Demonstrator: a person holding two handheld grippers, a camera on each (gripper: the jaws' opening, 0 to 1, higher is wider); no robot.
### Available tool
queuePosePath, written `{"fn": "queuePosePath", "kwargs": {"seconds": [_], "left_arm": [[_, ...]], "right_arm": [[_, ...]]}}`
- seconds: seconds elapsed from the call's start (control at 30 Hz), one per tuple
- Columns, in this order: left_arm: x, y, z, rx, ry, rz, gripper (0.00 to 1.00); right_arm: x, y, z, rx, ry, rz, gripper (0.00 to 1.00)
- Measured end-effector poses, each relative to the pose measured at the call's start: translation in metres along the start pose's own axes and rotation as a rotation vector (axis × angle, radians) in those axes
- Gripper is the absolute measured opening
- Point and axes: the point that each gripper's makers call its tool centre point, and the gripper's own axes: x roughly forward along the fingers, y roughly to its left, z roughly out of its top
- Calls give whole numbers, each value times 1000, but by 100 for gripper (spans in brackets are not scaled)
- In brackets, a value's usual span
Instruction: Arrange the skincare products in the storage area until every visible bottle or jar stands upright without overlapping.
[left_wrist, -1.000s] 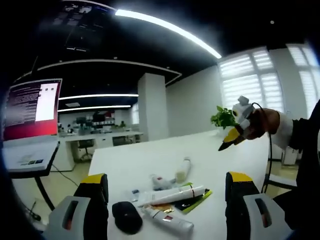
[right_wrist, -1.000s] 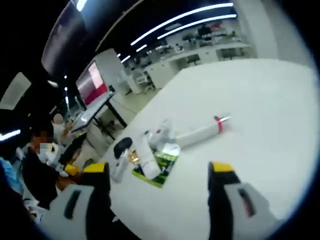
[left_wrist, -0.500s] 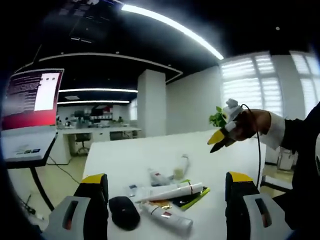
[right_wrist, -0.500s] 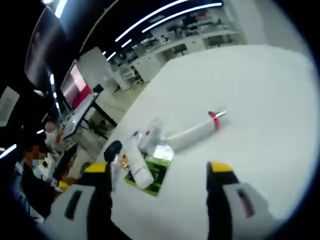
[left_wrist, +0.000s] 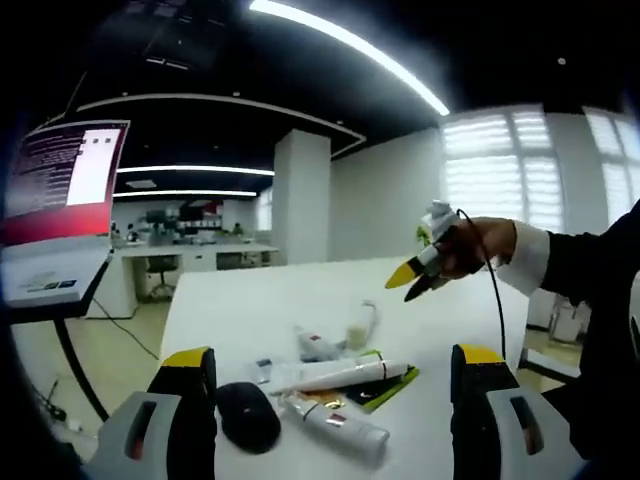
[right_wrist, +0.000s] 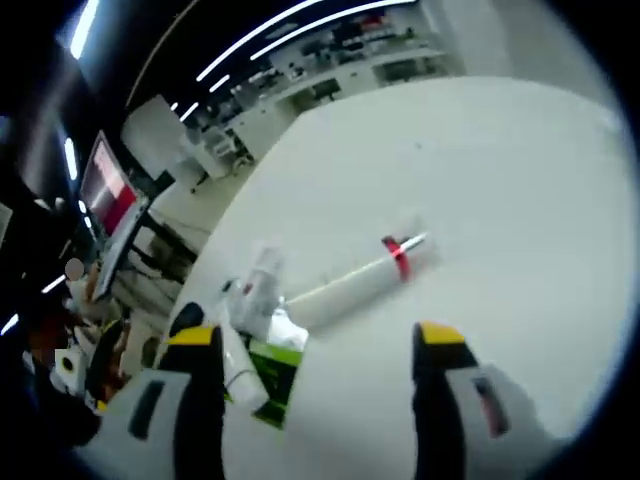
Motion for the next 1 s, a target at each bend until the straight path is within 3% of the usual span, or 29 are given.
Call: {"fn": "queuePosePath", "kwargs": {"seconds": [0.17,0.3,0.4,0.6,1.0], "left_arm": [[2,-1,-3,8,17,-10,99],[2,-3,-2,11,13,-14,99],[1,-3,-1,22,19,-12,99],[-1,-3,1,27,15,-13,99],[0,-7,-2,35,21,-27,99]], "right_arm": [[14,-9,16,17,19,-36,79],[20,-2,10,-18,85,-70,82],[27,-7,23,-22,95,-93,87],[31,-17,23,-71,114,-170,82],[39,-40,30,-78,167,-195,77]]}}
